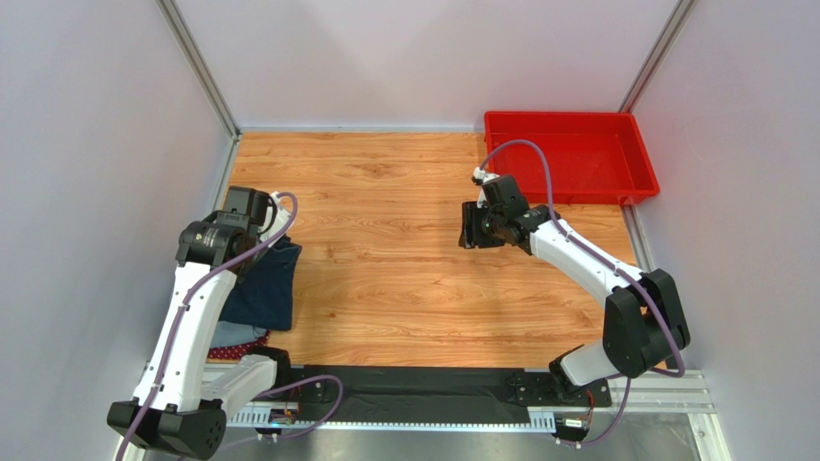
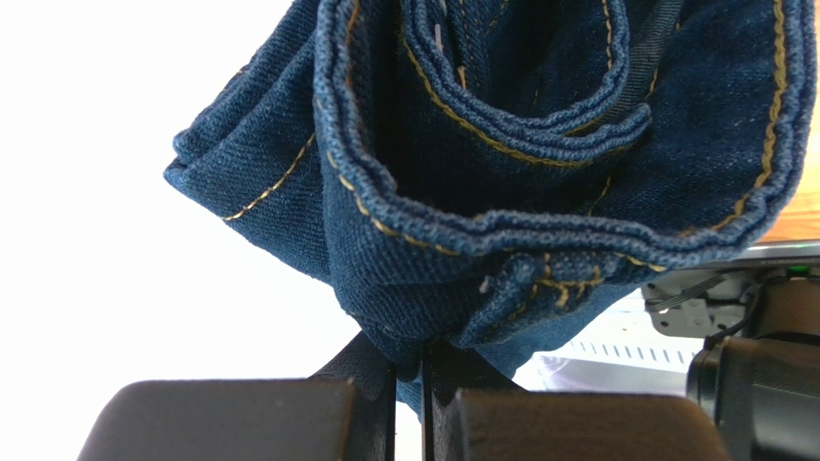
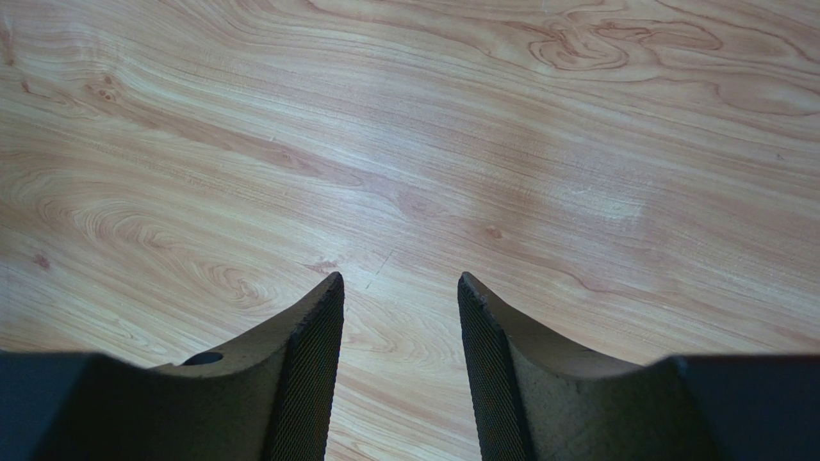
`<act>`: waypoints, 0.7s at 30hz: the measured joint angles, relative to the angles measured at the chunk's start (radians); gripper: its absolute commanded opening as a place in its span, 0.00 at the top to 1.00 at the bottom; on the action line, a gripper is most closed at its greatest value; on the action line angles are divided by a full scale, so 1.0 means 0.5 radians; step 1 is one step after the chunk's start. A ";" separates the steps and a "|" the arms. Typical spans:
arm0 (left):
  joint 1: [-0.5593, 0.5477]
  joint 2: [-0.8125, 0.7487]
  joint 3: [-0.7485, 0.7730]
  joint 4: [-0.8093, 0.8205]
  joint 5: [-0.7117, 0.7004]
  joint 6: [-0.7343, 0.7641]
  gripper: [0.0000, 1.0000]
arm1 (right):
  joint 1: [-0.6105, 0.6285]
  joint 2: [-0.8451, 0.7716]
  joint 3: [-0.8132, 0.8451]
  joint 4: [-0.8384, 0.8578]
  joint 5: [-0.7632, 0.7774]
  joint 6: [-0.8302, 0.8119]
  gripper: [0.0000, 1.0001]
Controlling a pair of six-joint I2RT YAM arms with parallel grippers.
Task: Fold and stack the skirts
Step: Place the skirt at the corner of the board.
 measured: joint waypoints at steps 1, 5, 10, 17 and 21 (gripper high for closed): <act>0.008 -0.007 0.000 -0.002 -0.014 0.003 1.00 | -0.001 -0.001 0.000 -0.001 0.000 -0.005 0.51; 0.064 -0.057 -0.068 0.020 -0.069 0.051 1.00 | -0.004 -0.021 0.000 -0.004 0.000 -0.014 0.51; 0.478 -0.076 -0.320 0.089 -0.095 0.333 1.00 | -0.017 -0.037 0.000 -0.004 -0.001 -0.029 0.51; 0.955 0.133 -0.591 0.597 -0.105 0.731 1.00 | -0.042 -0.044 0.000 -0.005 -0.002 -0.055 0.51; 1.080 0.287 -0.694 0.871 -0.085 0.861 1.00 | -0.054 -0.044 0.002 -0.006 -0.009 -0.062 0.51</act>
